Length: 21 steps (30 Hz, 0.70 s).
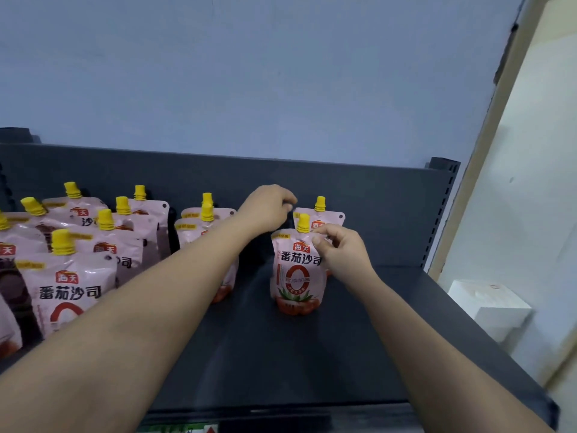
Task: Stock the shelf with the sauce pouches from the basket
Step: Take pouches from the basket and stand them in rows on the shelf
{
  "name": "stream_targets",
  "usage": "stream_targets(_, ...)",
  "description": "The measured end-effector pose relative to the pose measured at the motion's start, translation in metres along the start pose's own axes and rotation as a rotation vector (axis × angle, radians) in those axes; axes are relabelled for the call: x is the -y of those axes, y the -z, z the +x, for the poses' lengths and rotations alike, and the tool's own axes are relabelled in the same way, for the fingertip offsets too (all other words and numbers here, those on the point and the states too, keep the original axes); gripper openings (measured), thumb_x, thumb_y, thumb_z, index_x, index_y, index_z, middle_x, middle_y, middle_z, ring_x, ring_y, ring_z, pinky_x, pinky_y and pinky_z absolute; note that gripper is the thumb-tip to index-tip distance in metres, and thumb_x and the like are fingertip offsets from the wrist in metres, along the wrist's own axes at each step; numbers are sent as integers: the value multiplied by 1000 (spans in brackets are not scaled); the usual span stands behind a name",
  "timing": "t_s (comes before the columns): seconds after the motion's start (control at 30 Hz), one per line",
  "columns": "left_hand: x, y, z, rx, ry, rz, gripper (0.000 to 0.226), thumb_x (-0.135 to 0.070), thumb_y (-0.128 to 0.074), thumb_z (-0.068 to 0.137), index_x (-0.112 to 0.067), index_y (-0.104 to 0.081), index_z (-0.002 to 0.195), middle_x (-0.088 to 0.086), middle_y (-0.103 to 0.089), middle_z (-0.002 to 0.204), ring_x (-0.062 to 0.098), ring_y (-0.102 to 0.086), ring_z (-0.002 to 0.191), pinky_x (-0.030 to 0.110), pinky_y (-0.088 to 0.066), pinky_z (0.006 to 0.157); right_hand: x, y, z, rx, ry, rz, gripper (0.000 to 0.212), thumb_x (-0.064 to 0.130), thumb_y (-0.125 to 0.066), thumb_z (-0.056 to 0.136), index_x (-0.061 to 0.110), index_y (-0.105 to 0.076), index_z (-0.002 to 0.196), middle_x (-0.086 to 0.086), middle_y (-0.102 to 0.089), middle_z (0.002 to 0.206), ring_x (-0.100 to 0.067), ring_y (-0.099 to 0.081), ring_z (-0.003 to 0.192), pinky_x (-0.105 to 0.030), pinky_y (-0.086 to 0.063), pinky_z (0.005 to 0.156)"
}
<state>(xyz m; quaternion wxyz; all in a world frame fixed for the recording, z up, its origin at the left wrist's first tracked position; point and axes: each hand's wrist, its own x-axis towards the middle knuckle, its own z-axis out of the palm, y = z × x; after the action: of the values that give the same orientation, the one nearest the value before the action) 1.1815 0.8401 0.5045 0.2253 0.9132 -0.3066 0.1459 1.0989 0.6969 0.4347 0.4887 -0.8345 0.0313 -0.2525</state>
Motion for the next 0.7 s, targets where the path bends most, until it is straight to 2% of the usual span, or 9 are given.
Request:
stream_targets(0.07,-4,-9,10,55,9,-20,31,-9,-46,97,-15,-64,120,4,-63,125,23,-56,116,36,-45,98,0,2,-1,4,23,-16,13,15,-58,93,17,-70,97,8,-65,85,-16,-60,85,-32,-51,72)
stream_targets(0.17,-7,-20,22,109,-8,0,16,-8,-50,91,-15,-64,94,6,-63,99,26,-60,98,41,-50,87,0,5,-1,3,54,-32,15,14,-57,92,19,-71,93,12,-64,81,-14,-60,82,-31,-51,71)
stream_targets(0.23,-7,-23,28,113,-14,7,17,-12,-60,86,-11,-70,100,5,-68,100,26,-64,93,42,-54,83,0,6,-1,4,71,-40,15,13,-57,92,19,-71,91,15,-63,79,-12,-59,81,-28,-49,69)
stream_targets(0.37,-5,-24,34,69,31,0,9,-9,-64,83,-14,-71,80,2,-70,87,22,-65,82,34,-55,72,-2,5,0,0,87,-42,15,12,-57,92,18,-71,91,19,-62,78,-7,-58,80,-24,-46,70)
stream_targets(0.53,6,-16,36,84,58,23,10,-9,-63,87,-10,-72,84,2,-72,82,20,-66,82,32,-54,73,-4,0,3,-23,81,-18,15,12,-57,91,16,-72,91,12,-66,82,-12,-61,83,-34,-53,76)
stream_targets(0.7,22,-3,35,111,103,58,9,-7,-65,85,-10,-73,83,2,-69,87,22,-65,86,30,-48,69,-4,-5,6,-21,73,35,19,10,-57,91,22,-68,82,14,-65,78,-10,-62,80,-35,-54,76)
